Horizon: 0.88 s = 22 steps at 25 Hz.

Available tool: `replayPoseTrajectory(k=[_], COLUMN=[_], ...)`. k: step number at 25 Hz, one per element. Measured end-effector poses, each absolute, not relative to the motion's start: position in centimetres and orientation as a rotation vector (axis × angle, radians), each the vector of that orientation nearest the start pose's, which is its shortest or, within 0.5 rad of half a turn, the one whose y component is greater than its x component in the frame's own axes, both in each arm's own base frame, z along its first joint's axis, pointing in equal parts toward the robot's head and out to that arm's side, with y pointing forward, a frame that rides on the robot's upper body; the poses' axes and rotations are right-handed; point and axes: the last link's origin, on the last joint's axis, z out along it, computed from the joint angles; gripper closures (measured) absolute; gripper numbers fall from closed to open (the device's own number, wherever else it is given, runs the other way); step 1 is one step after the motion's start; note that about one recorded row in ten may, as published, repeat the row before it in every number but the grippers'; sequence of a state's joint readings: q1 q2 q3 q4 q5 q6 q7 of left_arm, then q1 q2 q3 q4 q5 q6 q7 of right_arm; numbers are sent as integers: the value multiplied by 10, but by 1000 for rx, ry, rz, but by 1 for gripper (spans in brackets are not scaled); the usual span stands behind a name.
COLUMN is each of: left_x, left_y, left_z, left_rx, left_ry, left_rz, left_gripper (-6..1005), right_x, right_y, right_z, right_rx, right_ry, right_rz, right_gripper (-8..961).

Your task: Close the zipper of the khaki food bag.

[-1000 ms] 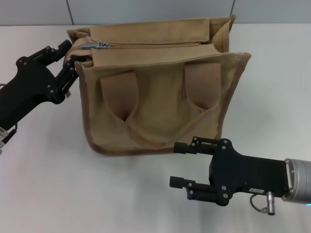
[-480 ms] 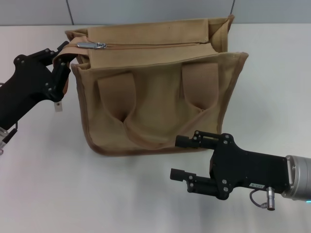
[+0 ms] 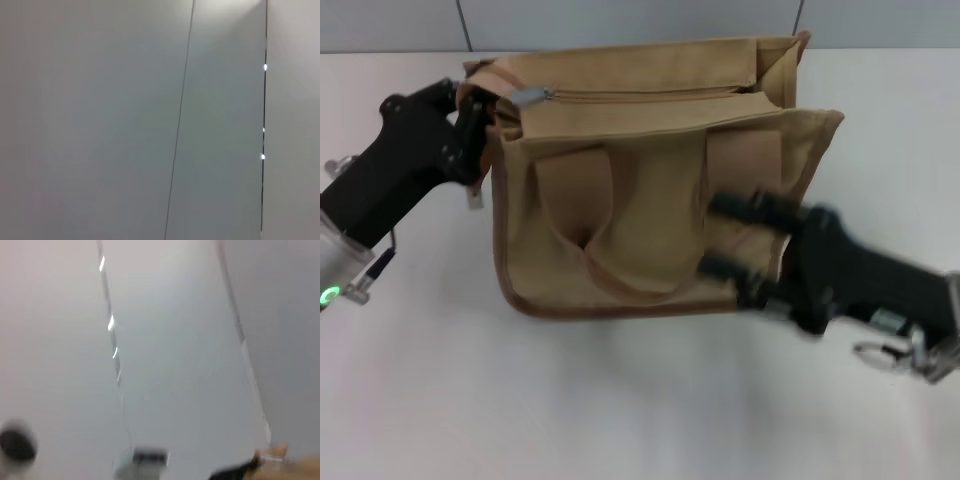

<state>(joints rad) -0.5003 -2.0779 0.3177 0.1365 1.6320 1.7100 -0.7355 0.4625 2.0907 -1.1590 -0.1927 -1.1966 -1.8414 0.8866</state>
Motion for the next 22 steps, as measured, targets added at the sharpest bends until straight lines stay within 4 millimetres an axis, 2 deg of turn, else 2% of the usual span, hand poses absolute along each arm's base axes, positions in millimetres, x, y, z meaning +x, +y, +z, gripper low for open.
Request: replayPoseTrajectory(k=[1,2,3,4,8,17,22], left_x=[-262,-256,-256,-252,-237,-234,-230], left_y=[304,307,307,308,309,309,311], left_z=[0,-2,-2,-3,-7,-7,-9], left_rx=[-2055,-2044,-2044,-2044,-2060,-2038,-2042], left_ry=[-373,-377,-377,-377,-353,-360,-361], left_rz=[-1325,-1363,-1363,-1384,-1465,-1498,-1508], left_gripper=[970,970,970,970,970,969,969], right_x=[227,223,223,217,208,185,171], right_y=[256,264,264,273,285,315,331], right_z=[-40,-33,-33,-32,-33,-32,-35], right_rx=[-2507,-2457,-2457,-2455,-2481,-2497,-2536], right_ry=[393,495,495,573,643,847,910], right_rz=[1548,1618,1618,1649,1655,1698,1657], right_gripper=[309,309,309,309,309,309,309])
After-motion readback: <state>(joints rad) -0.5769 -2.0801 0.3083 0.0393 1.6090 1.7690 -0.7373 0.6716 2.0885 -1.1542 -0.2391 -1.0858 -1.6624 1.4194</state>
